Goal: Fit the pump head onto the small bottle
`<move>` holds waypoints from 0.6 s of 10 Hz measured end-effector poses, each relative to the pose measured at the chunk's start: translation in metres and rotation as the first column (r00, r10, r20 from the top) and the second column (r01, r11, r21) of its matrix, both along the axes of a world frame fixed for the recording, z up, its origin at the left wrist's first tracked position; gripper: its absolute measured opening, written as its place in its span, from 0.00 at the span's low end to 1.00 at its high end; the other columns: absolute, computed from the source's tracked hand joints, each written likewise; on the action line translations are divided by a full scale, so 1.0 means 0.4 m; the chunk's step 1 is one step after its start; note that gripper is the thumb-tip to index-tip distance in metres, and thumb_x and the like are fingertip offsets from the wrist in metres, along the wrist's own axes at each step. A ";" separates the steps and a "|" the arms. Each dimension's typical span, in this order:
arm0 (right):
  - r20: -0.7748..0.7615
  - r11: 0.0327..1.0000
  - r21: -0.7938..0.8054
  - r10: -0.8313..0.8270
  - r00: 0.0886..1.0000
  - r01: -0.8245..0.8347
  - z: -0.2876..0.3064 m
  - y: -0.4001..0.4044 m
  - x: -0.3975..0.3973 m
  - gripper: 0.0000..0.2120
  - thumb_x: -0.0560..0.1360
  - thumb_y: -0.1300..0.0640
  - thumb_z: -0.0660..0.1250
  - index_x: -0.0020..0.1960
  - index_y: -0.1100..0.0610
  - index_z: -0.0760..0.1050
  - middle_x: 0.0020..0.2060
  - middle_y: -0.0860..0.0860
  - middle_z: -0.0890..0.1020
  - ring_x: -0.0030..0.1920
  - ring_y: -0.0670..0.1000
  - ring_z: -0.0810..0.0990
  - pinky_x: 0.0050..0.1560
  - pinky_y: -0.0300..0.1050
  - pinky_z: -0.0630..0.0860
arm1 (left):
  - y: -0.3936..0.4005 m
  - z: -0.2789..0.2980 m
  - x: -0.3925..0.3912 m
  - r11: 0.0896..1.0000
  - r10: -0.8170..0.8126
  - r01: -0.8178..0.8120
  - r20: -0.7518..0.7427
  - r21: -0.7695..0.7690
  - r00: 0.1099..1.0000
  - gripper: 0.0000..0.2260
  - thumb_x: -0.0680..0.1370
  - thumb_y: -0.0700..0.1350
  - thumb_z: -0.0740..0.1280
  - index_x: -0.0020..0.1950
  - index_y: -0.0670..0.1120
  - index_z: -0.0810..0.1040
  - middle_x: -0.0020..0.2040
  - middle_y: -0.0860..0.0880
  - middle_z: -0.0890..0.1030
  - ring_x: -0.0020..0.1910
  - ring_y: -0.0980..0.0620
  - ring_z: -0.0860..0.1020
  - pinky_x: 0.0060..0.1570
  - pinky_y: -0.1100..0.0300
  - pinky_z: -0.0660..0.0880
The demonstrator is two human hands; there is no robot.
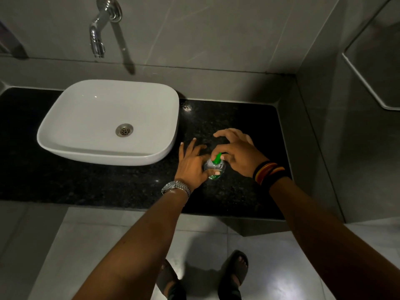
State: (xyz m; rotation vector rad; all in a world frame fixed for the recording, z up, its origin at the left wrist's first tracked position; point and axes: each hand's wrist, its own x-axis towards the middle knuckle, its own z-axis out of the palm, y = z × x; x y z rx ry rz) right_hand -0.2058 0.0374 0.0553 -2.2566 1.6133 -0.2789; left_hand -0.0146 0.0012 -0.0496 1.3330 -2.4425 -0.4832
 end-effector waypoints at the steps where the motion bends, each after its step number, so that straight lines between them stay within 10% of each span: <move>1: -0.011 1.000 -0.004 0.013 1.000 -0.013 0.003 -0.001 -0.001 0.13 0.75 0.61 0.67 0.49 0.42 0.80 0.74 0.44 0.65 0.77 0.53 0.55 0.71 0.70 0.56 | -0.003 0.002 0.001 1.000 0.000 0.000 0.001 0.012 1.000 0.33 0.71 0.73 0.59 0.64 0.53 0.83 0.72 0.43 0.75 0.81 0.37 0.55 0.77 0.34 0.39; 4: 0.064 1.000 -0.015 -0.017 0.998 0.018 -0.002 0.016 -0.002 0.18 0.76 0.60 0.68 0.57 0.39 0.81 0.75 0.44 0.63 0.77 0.53 0.57 0.74 0.62 0.56 | 0.002 0.015 0.000 0.998 0.009 -0.013 0.074 0.055 0.997 0.36 0.70 0.74 0.60 0.67 0.52 0.80 0.73 0.43 0.74 0.81 0.38 0.54 0.77 0.33 0.39; 6: 0.362 0.948 -0.176 -0.188 0.913 0.265 0.001 0.097 -0.051 0.25 0.74 0.62 0.71 0.68 0.47 0.75 0.64 0.50 0.75 0.65 0.53 0.73 0.71 0.51 0.68 | -0.016 0.063 0.025 0.994 -0.067 0.044 0.243 0.099 0.968 0.56 0.63 0.66 0.78 0.82 0.48 0.55 0.83 0.41 0.56 0.82 0.41 0.49 0.80 0.38 0.42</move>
